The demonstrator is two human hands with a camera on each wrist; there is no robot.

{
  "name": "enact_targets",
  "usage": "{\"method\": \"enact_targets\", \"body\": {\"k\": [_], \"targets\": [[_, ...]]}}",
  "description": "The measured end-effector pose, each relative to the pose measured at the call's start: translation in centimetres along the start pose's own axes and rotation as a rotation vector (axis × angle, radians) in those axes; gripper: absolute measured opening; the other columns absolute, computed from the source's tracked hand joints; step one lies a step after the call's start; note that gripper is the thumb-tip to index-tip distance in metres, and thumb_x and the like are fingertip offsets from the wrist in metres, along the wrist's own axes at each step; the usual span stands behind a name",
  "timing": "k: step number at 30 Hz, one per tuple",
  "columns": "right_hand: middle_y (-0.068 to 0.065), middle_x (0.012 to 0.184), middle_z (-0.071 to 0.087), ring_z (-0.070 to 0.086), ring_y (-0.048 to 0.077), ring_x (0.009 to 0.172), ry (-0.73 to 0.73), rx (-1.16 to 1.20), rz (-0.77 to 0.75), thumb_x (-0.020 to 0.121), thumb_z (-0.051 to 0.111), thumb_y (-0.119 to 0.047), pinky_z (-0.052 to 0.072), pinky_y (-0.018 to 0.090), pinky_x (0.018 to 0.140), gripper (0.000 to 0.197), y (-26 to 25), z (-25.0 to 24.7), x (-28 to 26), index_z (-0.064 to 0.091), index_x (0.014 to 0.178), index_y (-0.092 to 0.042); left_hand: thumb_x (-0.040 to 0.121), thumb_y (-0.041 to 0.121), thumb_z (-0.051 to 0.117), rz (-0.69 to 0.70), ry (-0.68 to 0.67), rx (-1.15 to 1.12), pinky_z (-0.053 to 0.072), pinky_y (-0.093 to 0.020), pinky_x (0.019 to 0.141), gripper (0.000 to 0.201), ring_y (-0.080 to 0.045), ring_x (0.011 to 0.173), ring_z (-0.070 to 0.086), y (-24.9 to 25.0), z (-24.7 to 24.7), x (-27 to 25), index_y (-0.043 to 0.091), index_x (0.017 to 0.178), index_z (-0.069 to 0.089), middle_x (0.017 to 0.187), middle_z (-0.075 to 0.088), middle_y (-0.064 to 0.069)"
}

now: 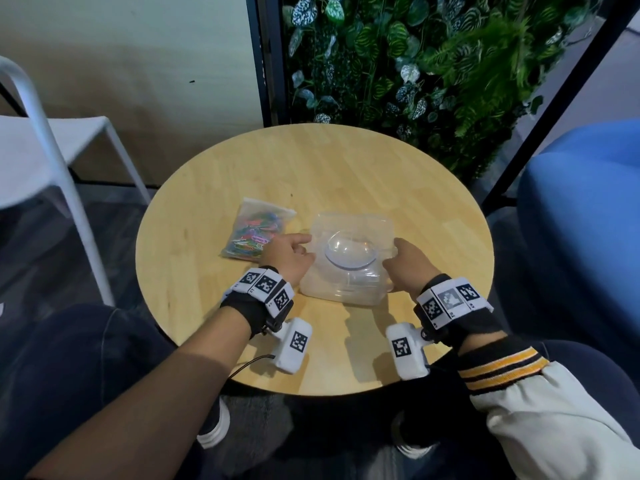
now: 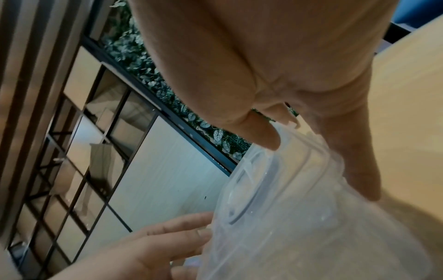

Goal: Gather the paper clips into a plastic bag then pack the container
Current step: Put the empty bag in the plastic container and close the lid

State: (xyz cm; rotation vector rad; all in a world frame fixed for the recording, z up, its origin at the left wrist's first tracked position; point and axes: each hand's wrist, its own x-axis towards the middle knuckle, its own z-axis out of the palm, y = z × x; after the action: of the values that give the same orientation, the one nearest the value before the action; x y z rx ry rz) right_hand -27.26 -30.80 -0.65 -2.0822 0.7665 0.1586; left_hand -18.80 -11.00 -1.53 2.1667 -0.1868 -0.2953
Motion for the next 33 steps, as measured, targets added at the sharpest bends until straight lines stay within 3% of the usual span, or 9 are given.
{"method": "enact_targets", "body": {"k": [3,6,9,13,15,22,27,31,33], "targets": [[0.014,0.121,0.057,0.065,0.040,0.094,0.014,0.062,0.048,0.088,0.039,-0.001,0.060,0.049,0.064,0.048,-0.5,-0.2,-0.6,0.046,0.136,-0.005,0.085,0.015,0.071,0.043,0.026,0.031,0.046,-0.024,0.090,0.036,-0.016,0.094,0.063,-0.1,0.2,0.0,0.017,0.121,0.069,0.095,0.065,0.000],[0.017,0.127,0.056,0.066,0.038,0.090,0.003,-0.042,0.059,0.092,0.041,-0.001,0.059,0.039,0.055,0.045,-0.7,-0.3,-0.9,0.046,0.137,-0.006,0.087,0.014,0.070,0.041,0.021,0.064,0.045,-0.022,0.088,0.033,-0.015,0.092,0.062,-0.3,0.3,-0.1,0.015,0.120,0.069,0.093,0.065,0.001],[0.016,0.131,0.053,0.059,0.034,0.101,-0.076,-0.131,0.060,0.089,0.051,0.000,0.059,0.044,0.068,0.040,-0.9,-0.5,-1.1,0.047,0.130,-0.003,0.088,0.015,0.067,0.054,0.004,0.101,0.046,-0.024,0.092,0.035,-0.019,0.101,0.065,-0.6,0.1,-0.2,0.015,0.123,0.068,0.099,0.067,0.000],[-0.006,0.138,0.030,0.049,0.032,0.113,-0.219,0.223,0.115,0.096,0.042,0.000,0.057,0.053,0.082,0.060,-0.9,-1.4,-1.8,0.023,0.151,-0.019,0.091,0.017,0.065,0.059,-0.020,0.110,0.043,-0.024,0.093,0.042,-0.020,0.109,0.062,-0.5,0.1,-0.5,0.019,0.133,0.060,0.115,0.067,-0.004],[-0.001,0.141,0.033,0.050,0.037,0.117,-0.221,0.271,0.123,0.096,0.044,0.000,0.057,0.056,0.082,0.059,-1.0,-1.5,-1.8,0.027,0.148,-0.018,0.090,0.018,0.066,0.053,-0.011,0.065,0.045,-0.028,0.096,0.042,-0.019,0.109,0.061,-0.4,0.2,-0.4,0.019,0.132,0.060,0.115,0.067,-0.004],[0.018,0.115,0.056,0.061,0.042,0.103,-0.032,0.001,0.097,0.088,0.054,0.003,0.057,0.057,0.075,0.046,-1.1,-0.7,-1.3,0.045,0.133,0.001,0.087,0.012,0.069,0.000,0.008,-0.060,0.048,-0.029,0.097,0.032,-0.017,0.108,0.063,-0.8,0.4,-0.6,0.016,0.118,0.069,0.104,0.068,0.000],[0.016,0.129,0.049,0.059,0.035,0.105,-0.038,0.134,0.079,0.092,0.054,0.002,0.058,0.053,0.079,0.066,-1.3,-1.7,-0.9,0.029,0.150,-0.017,0.088,0.015,0.067,-0.024,-0.037,-0.021,0.043,-0.023,0.086,0.051,-0.022,0.106,0.061,-0.5,0.6,-0.8,0.013,0.138,0.053,0.109,0.066,-0.005],[0.005,0.093,0.061,0.060,0.023,0.085,0.092,0.001,-0.055,0.091,0.051,-0.005,0.052,0.034,0.075,0.059,-1.3,-1.9,-1.0,0.041,0.146,-0.025,0.086,0.020,0.068,-0.025,-0.099,-0.009,0.046,-0.031,0.101,0.057,-0.022,0.120,0.057,-0.1,1.1,-0.6,0.019,0.141,0.052,0.134,0.060,-0.007],[0.002,0.091,0.062,0.057,0.022,0.088,0.211,-0.123,-0.107,0.091,0.048,-0.009,0.042,0.027,0.076,0.053,-1.3,-2.0,-1.1,0.048,0.141,-0.025,0.085,0.020,0.069,-0.040,-0.107,-0.038,0.046,-0.036,0.104,0.060,-0.021,0.122,0.056,0.2,1.4,-0.8,0.020,0.142,0.051,0.135,0.060,-0.007]]}}
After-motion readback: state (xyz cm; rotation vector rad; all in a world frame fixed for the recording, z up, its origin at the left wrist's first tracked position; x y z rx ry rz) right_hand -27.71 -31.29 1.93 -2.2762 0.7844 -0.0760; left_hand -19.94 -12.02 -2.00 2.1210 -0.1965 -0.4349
